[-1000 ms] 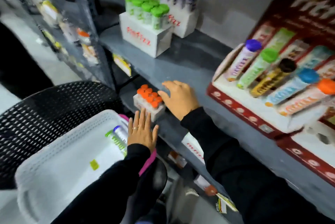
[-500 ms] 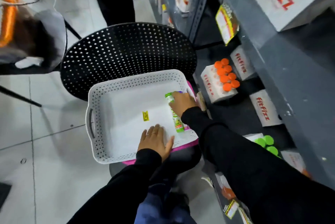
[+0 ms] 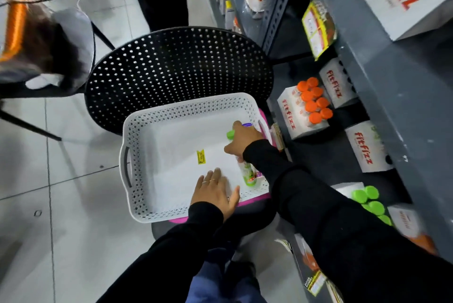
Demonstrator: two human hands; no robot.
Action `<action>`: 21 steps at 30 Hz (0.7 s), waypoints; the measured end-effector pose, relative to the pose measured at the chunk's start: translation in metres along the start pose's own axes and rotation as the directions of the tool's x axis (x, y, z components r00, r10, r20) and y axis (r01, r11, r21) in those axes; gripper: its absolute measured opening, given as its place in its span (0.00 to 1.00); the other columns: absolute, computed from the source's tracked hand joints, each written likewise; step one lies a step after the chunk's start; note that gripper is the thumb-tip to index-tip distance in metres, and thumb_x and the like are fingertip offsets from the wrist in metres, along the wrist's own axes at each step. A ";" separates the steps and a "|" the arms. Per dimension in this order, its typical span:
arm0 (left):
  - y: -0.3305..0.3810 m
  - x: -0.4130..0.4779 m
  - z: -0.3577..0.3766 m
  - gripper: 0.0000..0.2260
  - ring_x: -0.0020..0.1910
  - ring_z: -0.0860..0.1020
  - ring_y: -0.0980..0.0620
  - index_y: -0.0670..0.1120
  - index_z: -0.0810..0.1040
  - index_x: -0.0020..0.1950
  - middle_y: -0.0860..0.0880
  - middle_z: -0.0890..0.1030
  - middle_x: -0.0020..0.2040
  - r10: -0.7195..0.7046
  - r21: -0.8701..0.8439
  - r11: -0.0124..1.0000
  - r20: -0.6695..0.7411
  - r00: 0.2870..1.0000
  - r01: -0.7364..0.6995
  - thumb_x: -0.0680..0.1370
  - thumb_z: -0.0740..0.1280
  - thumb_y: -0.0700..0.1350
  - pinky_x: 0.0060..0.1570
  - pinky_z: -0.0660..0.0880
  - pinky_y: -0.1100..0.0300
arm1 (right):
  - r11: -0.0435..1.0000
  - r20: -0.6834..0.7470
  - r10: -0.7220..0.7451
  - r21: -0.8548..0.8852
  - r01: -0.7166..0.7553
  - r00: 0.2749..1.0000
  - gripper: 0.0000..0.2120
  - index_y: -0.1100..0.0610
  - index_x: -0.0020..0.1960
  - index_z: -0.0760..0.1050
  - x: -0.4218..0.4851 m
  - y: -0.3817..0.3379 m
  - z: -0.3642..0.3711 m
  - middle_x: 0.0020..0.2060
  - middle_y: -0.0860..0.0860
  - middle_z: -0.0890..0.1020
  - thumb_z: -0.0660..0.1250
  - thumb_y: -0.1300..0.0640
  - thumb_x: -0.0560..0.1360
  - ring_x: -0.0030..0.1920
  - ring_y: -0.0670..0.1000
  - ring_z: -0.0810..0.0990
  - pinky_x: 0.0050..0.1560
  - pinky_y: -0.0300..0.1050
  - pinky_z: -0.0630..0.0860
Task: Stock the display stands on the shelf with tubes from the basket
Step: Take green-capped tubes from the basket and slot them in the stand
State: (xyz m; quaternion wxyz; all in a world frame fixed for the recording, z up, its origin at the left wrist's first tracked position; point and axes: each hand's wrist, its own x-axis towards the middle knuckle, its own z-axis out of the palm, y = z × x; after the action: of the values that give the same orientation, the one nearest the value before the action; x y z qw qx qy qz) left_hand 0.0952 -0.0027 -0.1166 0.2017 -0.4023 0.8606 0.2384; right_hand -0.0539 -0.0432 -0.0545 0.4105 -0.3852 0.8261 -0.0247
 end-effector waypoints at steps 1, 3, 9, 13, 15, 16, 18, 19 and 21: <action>0.000 0.000 0.001 0.28 0.73 0.54 0.47 0.44 0.62 0.71 0.44 0.57 0.75 0.005 0.001 1.000 -0.007 1.000 -0.005 0.78 0.47 0.60 0.73 0.49 0.52 | 0.999 0.052 0.018 0.049 -0.021 0.998 0.09 0.61 0.51 0.69 -0.007 0.003 -0.010 0.38 0.58 0.80 0.63 0.62 0.73 0.28 0.54 0.81 0.29 0.42 0.78; 0.000 -0.001 0.000 0.28 0.73 0.55 0.47 0.45 0.63 0.71 0.44 0.58 0.75 0.022 0.009 1.000 -0.013 1.000 -0.022 0.78 0.46 0.60 0.73 0.50 0.52 | 0.993 0.126 0.036 0.107 -0.050 0.991 0.02 0.61 0.40 0.71 -0.026 0.011 -0.029 0.26 0.56 0.78 0.62 0.64 0.71 0.22 0.51 0.79 0.27 0.39 0.78; 0.006 -0.003 -0.004 0.42 0.73 0.55 0.49 0.45 0.59 0.72 0.46 0.58 0.75 0.107 0.087 0.991 -0.091 0.990 -0.100 0.67 0.30 0.62 0.73 0.48 0.52 | 0.991 -0.014 0.081 0.112 -0.079 0.997 0.12 0.58 0.35 0.76 -0.115 0.040 -0.086 0.15 0.51 0.74 0.61 0.57 0.75 0.07 0.43 0.65 0.11 0.27 0.59; 0.054 0.003 -0.024 0.30 0.65 0.70 0.40 0.36 0.71 0.64 0.38 0.71 0.67 0.341 0.123 0.939 -0.261 0.903 -0.320 0.76 0.43 0.54 0.67 0.58 0.48 | 0.992 -0.203 0.109 -0.037 -0.118 0.973 0.11 0.60 0.36 0.79 -0.196 0.063 -0.119 0.19 0.51 0.73 0.64 0.53 0.72 0.12 0.43 0.70 0.21 0.37 0.69; 0.092 0.007 -0.041 0.24 0.62 0.73 0.38 0.35 0.72 0.62 0.35 0.74 0.64 0.476 0.107 0.876 -0.352 0.806 -0.471 0.74 0.51 0.49 0.63 0.57 0.49 | 0.984 -0.300 0.148 -0.052 -0.171 0.942 0.12 0.62 0.37 0.79 -0.236 0.075 -0.132 0.22 0.53 0.77 0.69 0.52 0.68 0.27 0.50 0.79 0.31 0.40 0.75; 0.113 0.006 -0.051 0.24 0.64 0.71 0.37 0.35 0.70 0.63 0.35 0.72 0.65 0.520 0.087 0.840 -0.409 0.750 -0.535 0.74 0.52 0.48 0.64 0.56 0.50 | 0.980 -0.346 0.163 -0.047 -0.191 0.924 0.12 0.62 0.40 0.81 -0.256 0.080 -0.136 0.27 0.54 0.81 0.70 0.52 0.67 0.35 0.54 0.80 0.37 0.43 0.77; 0.156 0.000 -0.071 0.24 0.67 0.66 0.38 0.35 0.67 0.66 0.34 0.69 0.67 0.570 0.053 0.766 -0.516 0.639 -0.641 0.74 0.53 0.48 0.67 0.53 0.51 | 0.977 -0.421 0.184 -0.019 -0.211 0.888 0.11 0.57 0.47 0.83 -0.293 0.090 -0.144 0.37 0.53 0.83 0.72 0.54 0.67 0.41 0.54 0.78 0.41 0.43 0.76; 0.174 -0.004 -0.080 0.24 0.68 0.65 0.38 0.36 0.66 0.66 0.34 0.68 0.68 0.587 0.044 0.735 -0.541 0.602 -0.677 0.75 0.52 0.48 0.68 0.52 0.52 | 0.977 -0.444 0.185 -0.012 -0.213 0.877 0.11 0.55 0.49 0.82 -0.308 0.094 -0.146 0.38 0.52 0.82 0.71 0.56 0.67 0.41 0.52 0.77 0.41 0.42 0.74; 0.210 -0.015 -0.090 0.25 0.69 0.64 0.38 0.36 0.66 0.67 0.35 0.67 0.69 0.646 0.054 0.672 -0.531 0.549 -0.739 0.75 0.51 0.50 0.68 0.53 0.49 | 0.972 -0.485 0.207 0.002 -0.235 0.850 0.12 0.52 0.50 0.82 -0.339 0.104 -0.147 0.36 0.50 0.80 0.70 0.60 0.68 0.34 0.47 0.78 0.42 0.43 0.77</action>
State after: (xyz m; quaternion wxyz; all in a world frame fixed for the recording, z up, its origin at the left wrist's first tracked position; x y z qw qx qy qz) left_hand -0.0756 0.0732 0.0159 -0.1799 -0.0926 0.9446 0.2584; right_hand -0.0959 0.2119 0.2292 0.1811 -0.2810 0.9412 -0.0488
